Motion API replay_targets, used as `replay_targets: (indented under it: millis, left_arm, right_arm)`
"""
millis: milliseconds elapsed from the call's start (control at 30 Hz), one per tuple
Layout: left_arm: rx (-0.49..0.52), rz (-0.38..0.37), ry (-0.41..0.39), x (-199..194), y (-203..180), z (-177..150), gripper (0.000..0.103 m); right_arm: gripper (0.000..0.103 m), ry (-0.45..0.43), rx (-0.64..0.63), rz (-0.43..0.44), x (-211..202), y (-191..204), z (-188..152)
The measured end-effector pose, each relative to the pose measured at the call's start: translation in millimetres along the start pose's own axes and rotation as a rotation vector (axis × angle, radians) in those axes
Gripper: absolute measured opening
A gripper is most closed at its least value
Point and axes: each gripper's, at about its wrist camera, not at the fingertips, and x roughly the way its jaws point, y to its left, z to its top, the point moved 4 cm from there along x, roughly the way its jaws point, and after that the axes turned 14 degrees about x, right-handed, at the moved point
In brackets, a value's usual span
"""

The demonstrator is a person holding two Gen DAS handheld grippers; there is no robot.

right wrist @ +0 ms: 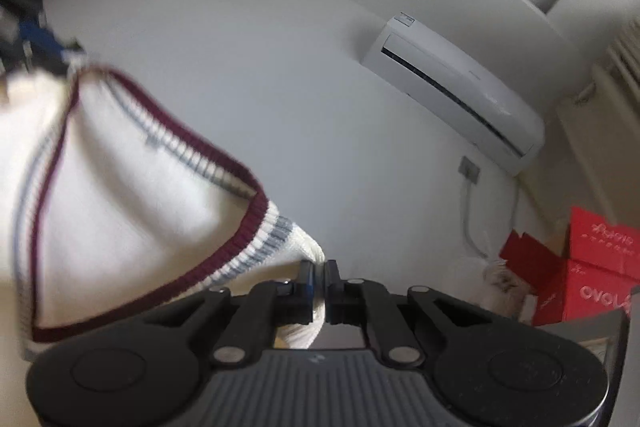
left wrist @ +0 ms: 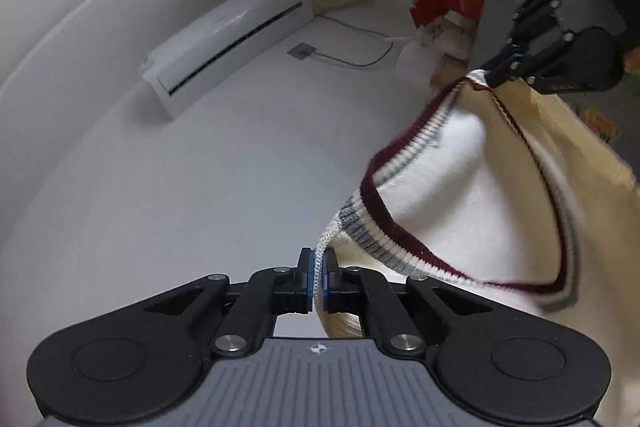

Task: Fold clothes
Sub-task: 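Lift the cream vest high by its neckline with both tools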

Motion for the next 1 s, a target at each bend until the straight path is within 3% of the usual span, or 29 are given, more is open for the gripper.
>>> replay_targets:
  millis: [267, 433, 633, 867, 1000]
  left_arm:
    - [0.061, -0.006, 0.025, 14, 14, 14, 0.004]
    - [0.044, -0.086, 0.093, 47, 0, -5, 0.004]
    - [0.005, -0.217, 0.195, 102, -66, -65, 0.004]
    - [-0.046, -0.400, 0.333, 170, -190, -157, 0.004]
    - [-0.048, -0.460, 0.404, 204, -259, -202, 0.004]
  right_arm:
    - [0.004, -0.023, -0.028, -0.002, -1, -13, 29]
    - [0.004, 0.096, 0.001, 0.059, 35, -12, 9]
    - [0.004, 0.282, 0.031, 0.148, 82, 19, -79]
    - [0.004, 0.517, 0.049, 0.194, 143, 86, -238]
    - [0.004, 0.605, 0.042, 0.189, 174, 118, -318]
